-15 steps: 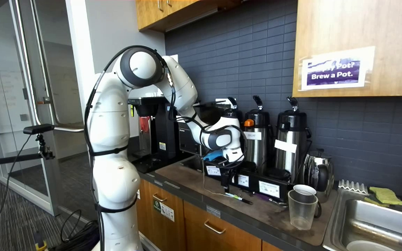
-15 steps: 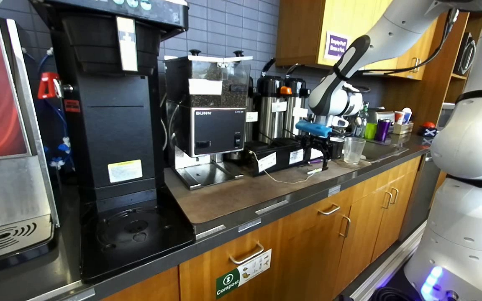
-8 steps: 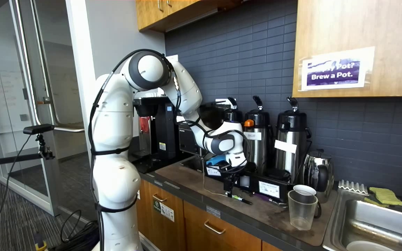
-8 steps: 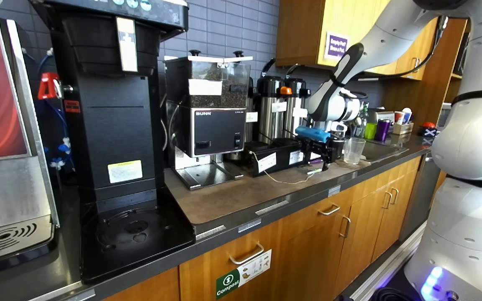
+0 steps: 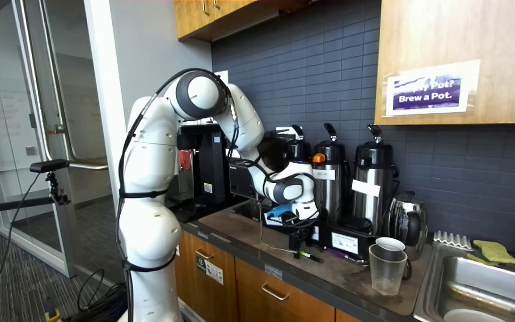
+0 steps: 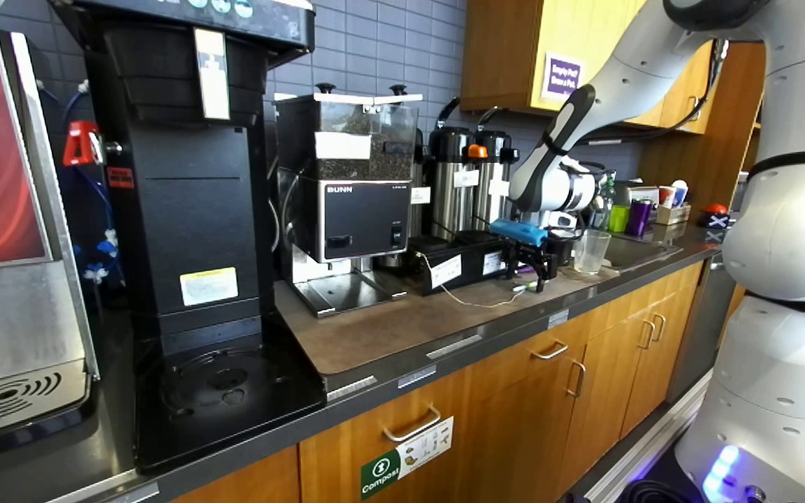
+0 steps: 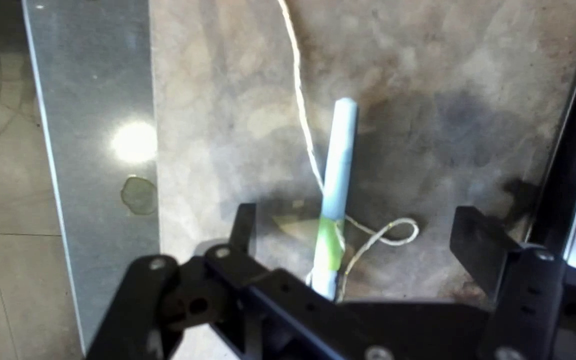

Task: Pick up the black marker from the counter and put it in the black bowl in the middle

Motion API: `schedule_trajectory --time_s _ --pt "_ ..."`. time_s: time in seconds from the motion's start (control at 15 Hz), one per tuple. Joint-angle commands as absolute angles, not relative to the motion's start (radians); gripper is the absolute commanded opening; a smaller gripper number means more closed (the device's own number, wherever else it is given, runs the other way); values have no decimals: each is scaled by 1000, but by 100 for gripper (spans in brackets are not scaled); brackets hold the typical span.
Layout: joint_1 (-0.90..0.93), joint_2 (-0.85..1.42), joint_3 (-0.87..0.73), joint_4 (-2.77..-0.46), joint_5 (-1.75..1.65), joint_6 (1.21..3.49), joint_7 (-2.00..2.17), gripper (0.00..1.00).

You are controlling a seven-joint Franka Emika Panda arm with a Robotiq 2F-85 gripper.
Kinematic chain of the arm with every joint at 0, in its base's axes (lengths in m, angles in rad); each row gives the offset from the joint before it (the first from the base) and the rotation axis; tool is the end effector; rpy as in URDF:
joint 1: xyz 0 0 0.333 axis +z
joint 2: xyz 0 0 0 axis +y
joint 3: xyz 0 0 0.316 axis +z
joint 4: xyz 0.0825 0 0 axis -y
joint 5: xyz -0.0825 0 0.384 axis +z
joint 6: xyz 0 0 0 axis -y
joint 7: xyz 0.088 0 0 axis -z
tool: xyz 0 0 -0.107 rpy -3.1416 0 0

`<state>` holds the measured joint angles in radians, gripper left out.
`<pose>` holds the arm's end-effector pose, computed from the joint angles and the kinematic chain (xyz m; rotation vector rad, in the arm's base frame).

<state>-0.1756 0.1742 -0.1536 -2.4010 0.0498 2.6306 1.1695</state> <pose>0.4777 -0.1656 0.2493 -2.2399 2.1685 -0.0830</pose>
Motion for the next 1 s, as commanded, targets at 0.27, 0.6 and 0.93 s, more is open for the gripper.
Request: schedule_trajectory --time_s 0.27,0.6,0.93 --pt "-150 197 -183 -2380 88 2638 1154 100" --pt "-153 191 -186 -2384 99 2630 1146 68" --pt "-155 178 -191 -2386 97 2615 1143 49"
